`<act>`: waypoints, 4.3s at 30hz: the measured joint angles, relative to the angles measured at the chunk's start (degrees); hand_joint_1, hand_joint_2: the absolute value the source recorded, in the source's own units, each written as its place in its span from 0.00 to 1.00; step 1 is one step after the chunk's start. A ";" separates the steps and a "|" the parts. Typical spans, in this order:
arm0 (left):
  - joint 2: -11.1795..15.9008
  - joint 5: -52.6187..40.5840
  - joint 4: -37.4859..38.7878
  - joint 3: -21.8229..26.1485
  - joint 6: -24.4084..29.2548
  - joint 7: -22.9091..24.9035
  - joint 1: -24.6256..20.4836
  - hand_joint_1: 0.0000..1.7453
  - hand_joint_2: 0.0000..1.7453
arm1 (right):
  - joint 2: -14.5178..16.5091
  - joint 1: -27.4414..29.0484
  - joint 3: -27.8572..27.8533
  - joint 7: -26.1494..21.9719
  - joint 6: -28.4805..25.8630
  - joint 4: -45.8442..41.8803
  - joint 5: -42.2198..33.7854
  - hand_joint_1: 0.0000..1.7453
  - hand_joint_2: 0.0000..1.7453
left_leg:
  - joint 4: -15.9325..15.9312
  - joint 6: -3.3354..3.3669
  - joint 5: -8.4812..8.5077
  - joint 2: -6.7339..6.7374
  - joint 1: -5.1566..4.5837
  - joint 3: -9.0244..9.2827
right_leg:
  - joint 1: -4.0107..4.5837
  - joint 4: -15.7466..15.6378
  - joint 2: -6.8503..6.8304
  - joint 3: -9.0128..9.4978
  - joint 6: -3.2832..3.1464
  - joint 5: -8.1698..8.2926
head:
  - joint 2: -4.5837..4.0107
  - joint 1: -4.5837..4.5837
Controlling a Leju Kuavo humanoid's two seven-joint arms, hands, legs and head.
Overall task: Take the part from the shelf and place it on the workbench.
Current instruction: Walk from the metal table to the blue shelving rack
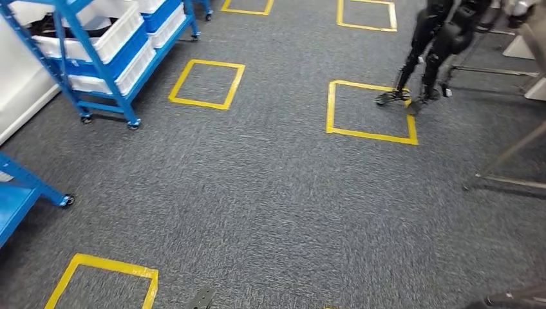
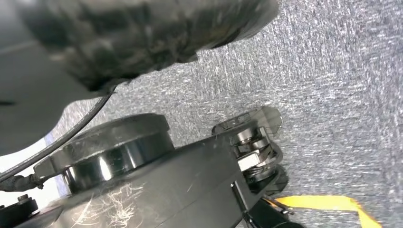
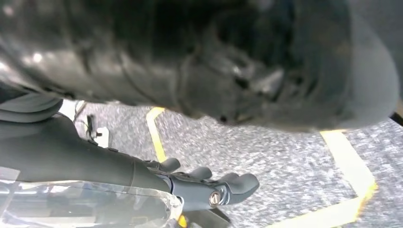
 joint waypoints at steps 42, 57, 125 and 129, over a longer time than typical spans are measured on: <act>0.15 0.88 2.60 -2.11 -0.76 0.41 -0.48 0.00 0.00 | 0.21 0.21 -0.02 -0.43 -0.24 0.01 -0.57 0.00 0.00 | 2.16 -2.13 0.11 -6.59 0.36 -2.18 | -0.71 -10.27 6.26 3.09 -1.92 7.92 | 0.00 0.05; 0.30 0.62 3.14 -3.34 -1.74 -0.06 -0.62 0.00 0.00 | 0.28 0.04 -0.02 -0.40 -0.02 0.01 -0.61 0.00 0.00 | 1.06 -0.38 0.09 1.98 -0.77 -0.91 | 0.59 -10.63 -4.76 4.99 -1.50 5.99 | 0.00 -0.09; 0.27 2.04 3.89 -4.43 -1.96 1.34 -0.84 0.00 0.00 | 0.30 0.12 0.26 -0.63 0.13 0.00 -1.99 0.00 0.00 | 0.01 0.39 -0.25 -0.44 -0.18 1.18 | 0.02 3.15 0.27 -3.60 -0.10 2.84 | 0.00 0.43; 0.26 2.59 3.91 -4.45 -1.99 1.14 -0.85 0.00 0.00 | 0.28 0.16 0.26 -0.86 0.52 0.00 -2.43 0.00 0.00 | 0.92 -0.25 -1.09 -1.38 -0.23 1.27 | -0.09 -9.00 1.10 1.16 -0.48 9.52 | 0.00 0.44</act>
